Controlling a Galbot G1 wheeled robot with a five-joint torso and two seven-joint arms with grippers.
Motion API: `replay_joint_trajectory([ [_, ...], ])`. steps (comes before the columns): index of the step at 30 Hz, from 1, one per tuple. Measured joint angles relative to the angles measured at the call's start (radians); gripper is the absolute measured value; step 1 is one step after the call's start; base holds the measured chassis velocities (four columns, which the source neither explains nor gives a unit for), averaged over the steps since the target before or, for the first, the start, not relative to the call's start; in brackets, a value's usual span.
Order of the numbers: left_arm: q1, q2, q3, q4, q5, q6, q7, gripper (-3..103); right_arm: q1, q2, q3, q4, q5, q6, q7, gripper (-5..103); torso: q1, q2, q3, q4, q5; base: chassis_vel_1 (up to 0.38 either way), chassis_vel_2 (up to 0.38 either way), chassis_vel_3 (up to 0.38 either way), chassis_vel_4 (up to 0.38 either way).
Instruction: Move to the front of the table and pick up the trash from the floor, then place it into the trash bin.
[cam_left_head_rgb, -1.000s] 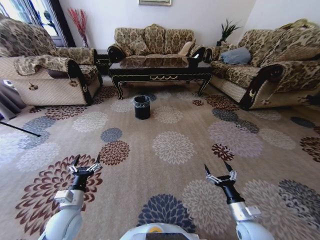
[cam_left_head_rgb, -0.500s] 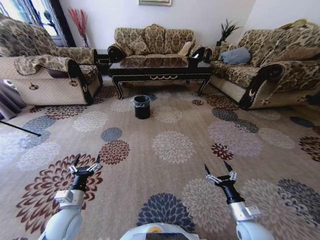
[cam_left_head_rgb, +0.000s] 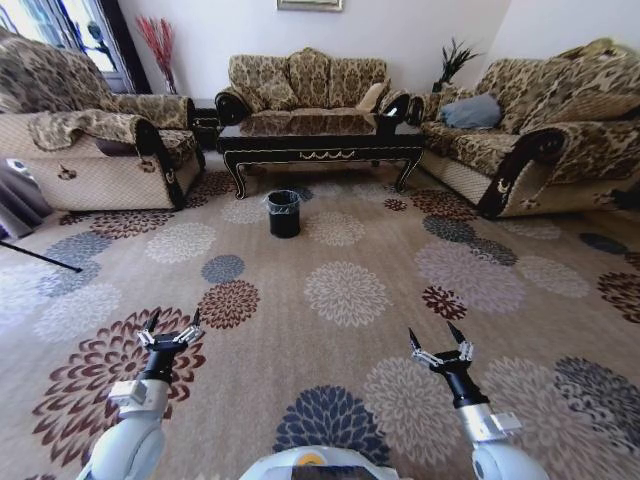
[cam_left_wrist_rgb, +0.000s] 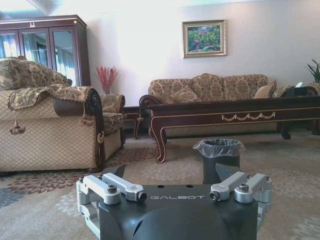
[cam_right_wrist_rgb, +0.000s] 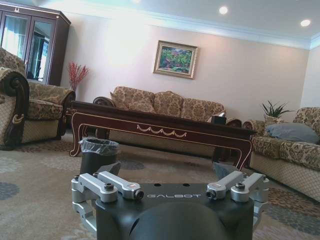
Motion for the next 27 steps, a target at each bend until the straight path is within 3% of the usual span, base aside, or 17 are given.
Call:
replay_joint_trajectory([
  [27, 0.000, 0.000, 0.000, 0.000, 0.000, 0.000, 0.000, 100, 0.000, 0.000, 0.000, 0.000, 0.000, 0.000, 0.000, 100, 0.008, 0.117, 0.109, 0.0000, 0.0000, 0.000, 0.000, 0.000, 0.000],
])
